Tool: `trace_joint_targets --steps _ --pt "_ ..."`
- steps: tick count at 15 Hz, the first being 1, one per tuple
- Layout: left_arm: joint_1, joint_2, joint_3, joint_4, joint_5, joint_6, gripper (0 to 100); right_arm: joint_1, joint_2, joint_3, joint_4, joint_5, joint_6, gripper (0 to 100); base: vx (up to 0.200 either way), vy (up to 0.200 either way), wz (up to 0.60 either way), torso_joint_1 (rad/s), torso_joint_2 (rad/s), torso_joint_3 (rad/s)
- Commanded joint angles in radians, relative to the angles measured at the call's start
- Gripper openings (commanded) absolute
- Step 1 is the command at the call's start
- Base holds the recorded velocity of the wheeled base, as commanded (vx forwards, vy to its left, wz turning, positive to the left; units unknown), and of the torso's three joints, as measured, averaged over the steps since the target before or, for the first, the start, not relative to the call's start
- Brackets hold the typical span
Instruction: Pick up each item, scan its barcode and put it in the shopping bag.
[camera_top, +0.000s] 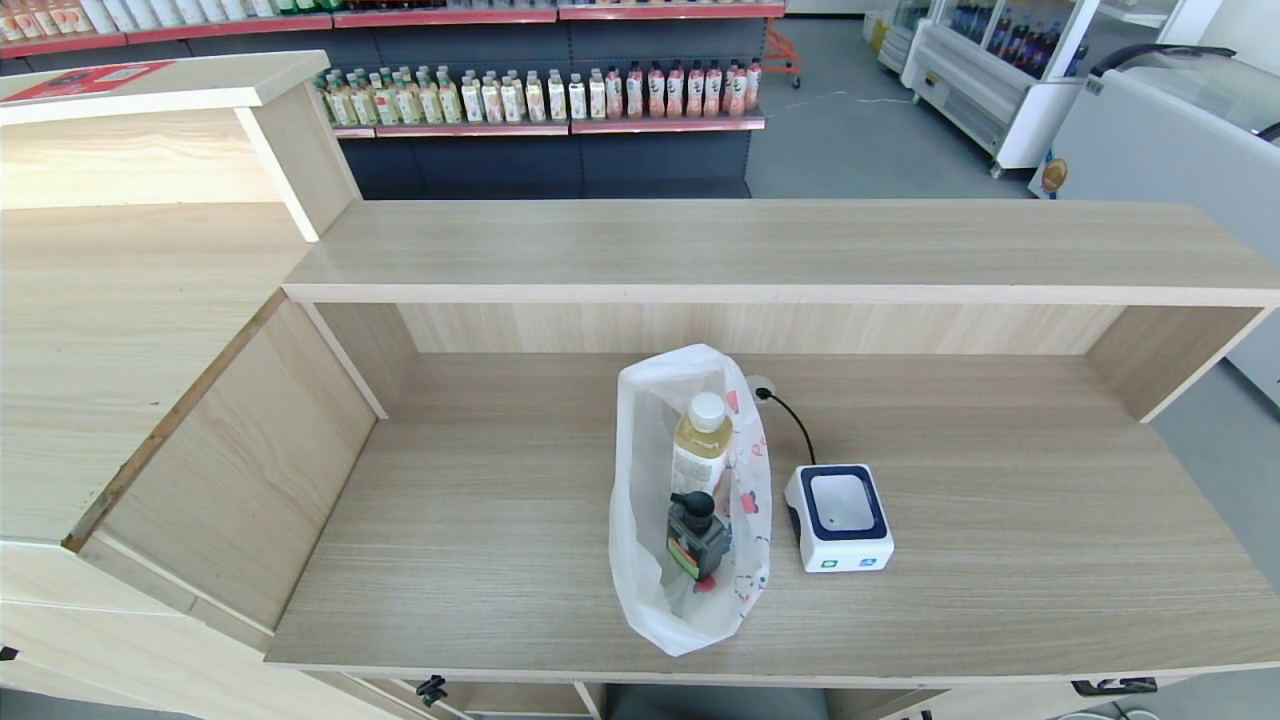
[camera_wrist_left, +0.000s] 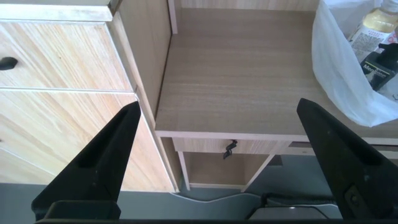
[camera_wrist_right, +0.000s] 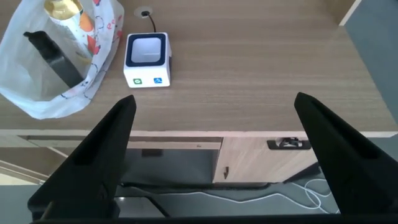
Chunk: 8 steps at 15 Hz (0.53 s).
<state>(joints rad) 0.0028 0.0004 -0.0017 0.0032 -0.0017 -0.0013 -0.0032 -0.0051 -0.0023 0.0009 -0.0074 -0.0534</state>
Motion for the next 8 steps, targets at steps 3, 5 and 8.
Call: trace_joint_targets --steps 3,5,8 --pt "0.000 0.000 0.000 -0.002 0.002 -0.009 100 0.000 0.005 -0.001 0.001 0.004 -0.011 100 0.000 0.000 0.00 0.000 0.00 0.000" --pt "0.000 0.000 0.000 -0.002 0.000 -0.009 100 0.000 0.005 0.001 0.001 0.004 -0.011 100 0.000 0.100 0.00 0.004 0.00 0.001" --pt "0.000 0.000 0.000 -0.002 0.002 -0.013 100 0.000 0.005 0.001 0.001 0.004 -0.011 100 0.000 0.000 0.00 0.000 0.00 0.000"
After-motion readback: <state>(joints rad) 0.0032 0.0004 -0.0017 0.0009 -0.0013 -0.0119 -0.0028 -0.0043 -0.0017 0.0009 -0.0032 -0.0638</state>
